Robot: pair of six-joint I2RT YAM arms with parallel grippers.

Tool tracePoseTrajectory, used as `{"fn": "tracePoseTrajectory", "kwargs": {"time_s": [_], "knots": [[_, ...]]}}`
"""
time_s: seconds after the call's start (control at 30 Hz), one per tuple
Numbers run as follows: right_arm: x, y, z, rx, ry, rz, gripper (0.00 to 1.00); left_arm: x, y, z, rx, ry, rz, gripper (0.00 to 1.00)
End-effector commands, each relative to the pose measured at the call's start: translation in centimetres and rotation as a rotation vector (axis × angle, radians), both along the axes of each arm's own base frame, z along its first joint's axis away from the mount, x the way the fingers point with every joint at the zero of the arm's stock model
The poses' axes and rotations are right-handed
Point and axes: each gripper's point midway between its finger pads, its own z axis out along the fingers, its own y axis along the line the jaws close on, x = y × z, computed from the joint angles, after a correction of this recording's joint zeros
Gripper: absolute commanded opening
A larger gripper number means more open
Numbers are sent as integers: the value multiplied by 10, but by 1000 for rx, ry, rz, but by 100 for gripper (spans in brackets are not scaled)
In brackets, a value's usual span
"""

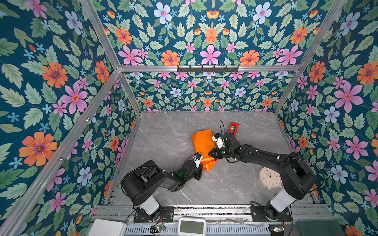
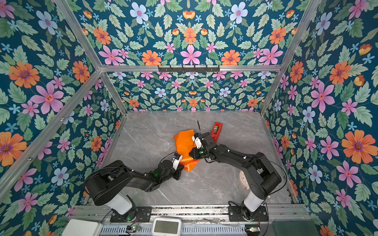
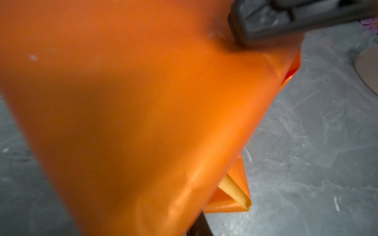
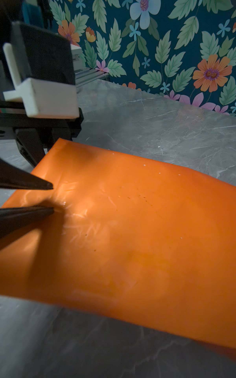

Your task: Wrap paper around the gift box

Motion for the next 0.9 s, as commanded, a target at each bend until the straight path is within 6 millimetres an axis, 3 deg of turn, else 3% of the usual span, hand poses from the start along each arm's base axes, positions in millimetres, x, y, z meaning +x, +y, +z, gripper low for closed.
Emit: {"fn": "tracePoseTrajectory", "kwargs": {"time_s": [0.0,0.57,0.87], "knots": [[-24,-27,-37,-158,134,-25,19,-2,4,-11,48,5,-7,15],[-23,-27,-37,-160,133,-26,19,-31,-6,-16,54,-53,-106,14],[-23,-27,-37,-162,134,-26,18,-41,-24,-18,63,-65,-178,12]]}}
